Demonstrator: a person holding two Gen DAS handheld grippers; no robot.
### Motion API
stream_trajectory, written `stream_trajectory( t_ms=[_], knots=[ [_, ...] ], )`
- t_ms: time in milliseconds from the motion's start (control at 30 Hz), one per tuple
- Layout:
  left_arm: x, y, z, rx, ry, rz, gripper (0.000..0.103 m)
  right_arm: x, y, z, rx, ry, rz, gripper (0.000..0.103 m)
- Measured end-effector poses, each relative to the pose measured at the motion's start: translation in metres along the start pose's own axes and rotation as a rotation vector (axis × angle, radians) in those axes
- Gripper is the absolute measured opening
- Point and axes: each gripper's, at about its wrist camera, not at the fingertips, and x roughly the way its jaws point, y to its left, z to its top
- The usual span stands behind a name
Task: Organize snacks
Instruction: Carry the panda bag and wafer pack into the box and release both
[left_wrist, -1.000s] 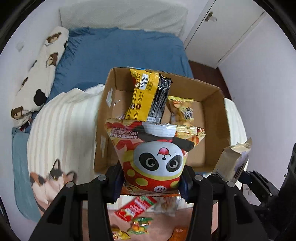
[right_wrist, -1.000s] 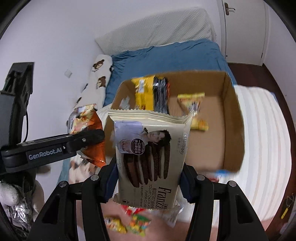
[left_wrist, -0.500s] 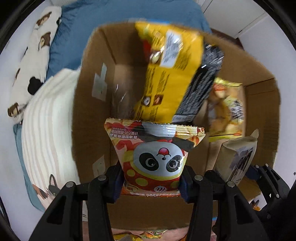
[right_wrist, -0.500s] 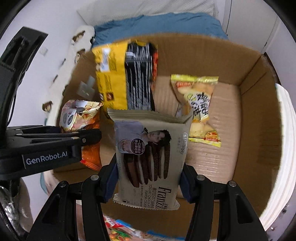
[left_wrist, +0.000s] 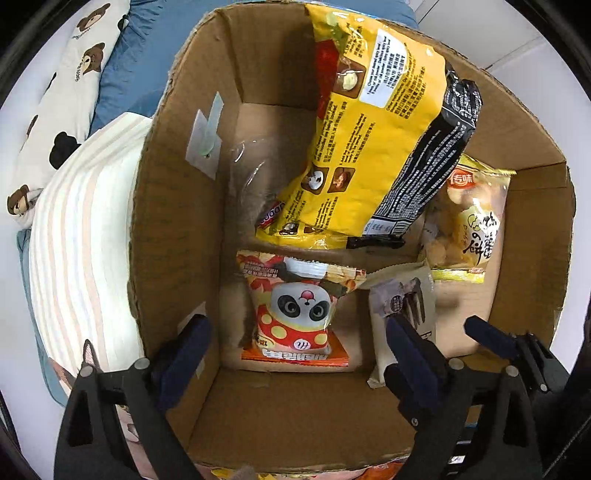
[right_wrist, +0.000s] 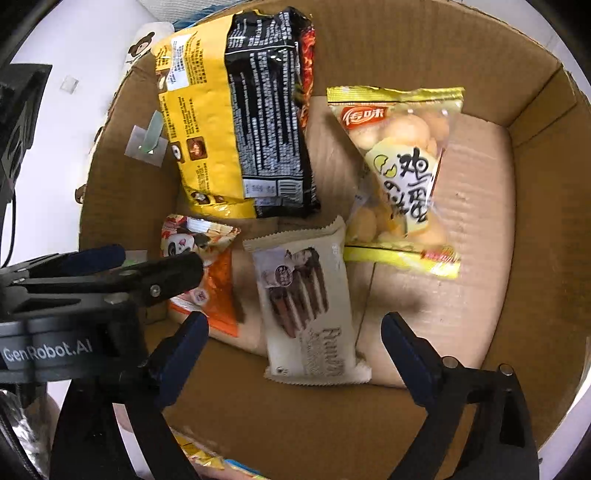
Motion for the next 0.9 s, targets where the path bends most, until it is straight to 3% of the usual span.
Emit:
stream_trajectory(
  t_ms=[200, 333, 667, 900],
  knots=[
    [-0.009, -0.008, -0.012, 0.025, -0.016, 0.004, 0.097, -0.012, 0.003, -0.008, -0.017, -0.030, -0.046, 0.097],
    [-0.023, -0.017, -0.021, 0.049, -0.072, 0.024, 0.097, -0.025, 0.007, -0.012, -0.016, -0.058, -0.071, 0.097],
    [-0.093, -0.030, -0.076, 0.083, -0.420, 0.101, 0.097, -0.089, -0.005, -0.053, 0.028, -0.270, -0.137, 0.097],
    [-0.125, -0.026, -0.112, 0.093, -0.562, 0.143, 0.097, -0.132, 0.000, -0.090, 0.029, -0.410, -0.164, 0.097]
  ],
)
